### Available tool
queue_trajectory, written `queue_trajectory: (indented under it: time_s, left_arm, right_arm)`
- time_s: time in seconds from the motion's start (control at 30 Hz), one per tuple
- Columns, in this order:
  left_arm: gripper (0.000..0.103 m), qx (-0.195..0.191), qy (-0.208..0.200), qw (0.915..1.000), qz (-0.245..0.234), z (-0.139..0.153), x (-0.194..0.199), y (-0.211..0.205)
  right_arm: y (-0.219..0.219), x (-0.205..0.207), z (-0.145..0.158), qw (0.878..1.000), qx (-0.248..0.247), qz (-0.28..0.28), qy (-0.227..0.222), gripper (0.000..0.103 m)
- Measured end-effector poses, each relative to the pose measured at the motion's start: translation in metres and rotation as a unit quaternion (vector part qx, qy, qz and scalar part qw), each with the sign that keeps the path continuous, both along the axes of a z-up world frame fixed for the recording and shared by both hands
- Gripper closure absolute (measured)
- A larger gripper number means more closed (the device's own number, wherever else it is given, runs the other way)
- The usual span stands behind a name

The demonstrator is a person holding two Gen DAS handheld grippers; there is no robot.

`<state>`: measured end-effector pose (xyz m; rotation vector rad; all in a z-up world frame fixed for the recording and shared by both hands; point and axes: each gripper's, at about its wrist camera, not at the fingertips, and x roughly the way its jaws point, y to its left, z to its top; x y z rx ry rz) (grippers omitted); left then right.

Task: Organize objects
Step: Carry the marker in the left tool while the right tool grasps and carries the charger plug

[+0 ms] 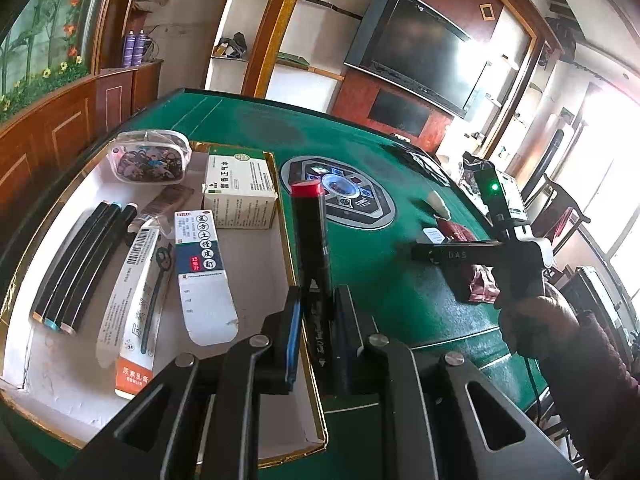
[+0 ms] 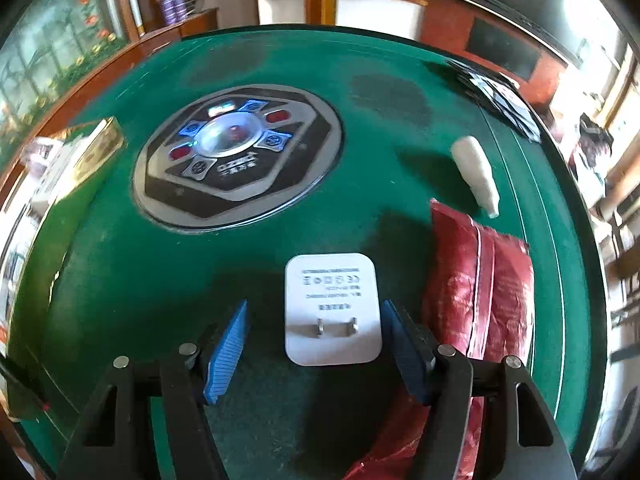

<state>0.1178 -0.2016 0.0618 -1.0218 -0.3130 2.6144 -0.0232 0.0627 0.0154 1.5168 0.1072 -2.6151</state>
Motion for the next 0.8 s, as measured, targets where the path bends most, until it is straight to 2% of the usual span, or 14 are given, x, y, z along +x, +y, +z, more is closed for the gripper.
queue_trajectory:
  time_s: [0.03, 0.23, 0.4, 0.47, 0.53, 0.7, 0.8]
  left_arm:
    - [0.087, 0.002, 0.003, 1.0000, 0.000, 0.000, 0.001, 0.000]
    - [0.088, -0.002, 0.030, 0.9995, -0.009, 0.011, 0.011, -0.001]
    - [0.088, 0.034, 0.037, 0.9987, -0.003, 0.025, 0.018, -0.021]
    - [0.088, 0.061, 0.038, 0.9974, -0.001, 0.031, 0.022, -0.037]
    - [0.088, 0.070, 0.039, 0.9967, 0.008, 0.036, 0.026, -0.049]
    - [0.088, 0.064, 0.037, 0.9964, 0.042, 0.043, 0.037, -0.084]
    - [0.088, 0.046, 0.027, 0.9969, 0.057, 0.043, 0.041, -0.101]
  right_arm:
    - [0.002, 0.001, 0.001, 1.000, 0.000, -0.009, 0.004, 0.060]
    - [0.006, 0.014, 0.006, 0.999, -0.046, -0.020, -0.001, 0.060]
    - [-0.001, 0.029, 0.023, 0.996, -0.089, -0.007, 0.015, 0.060]
    - [-0.010, 0.035, 0.032, 0.994, -0.104, 0.006, 0.024, 0.060]
    - [-0.020, 0.040, 0.041, 0.992, -0.121, 0.022, 0.028, 0.060]
    - [-0.064, 0.056, 0.062, 0.986, -0.141, 0.081, 0.038, 0.060]
    - [-0.097, 0.065, 0.069, 0.980, -0.157, 0.121, 0.031, 0.060]
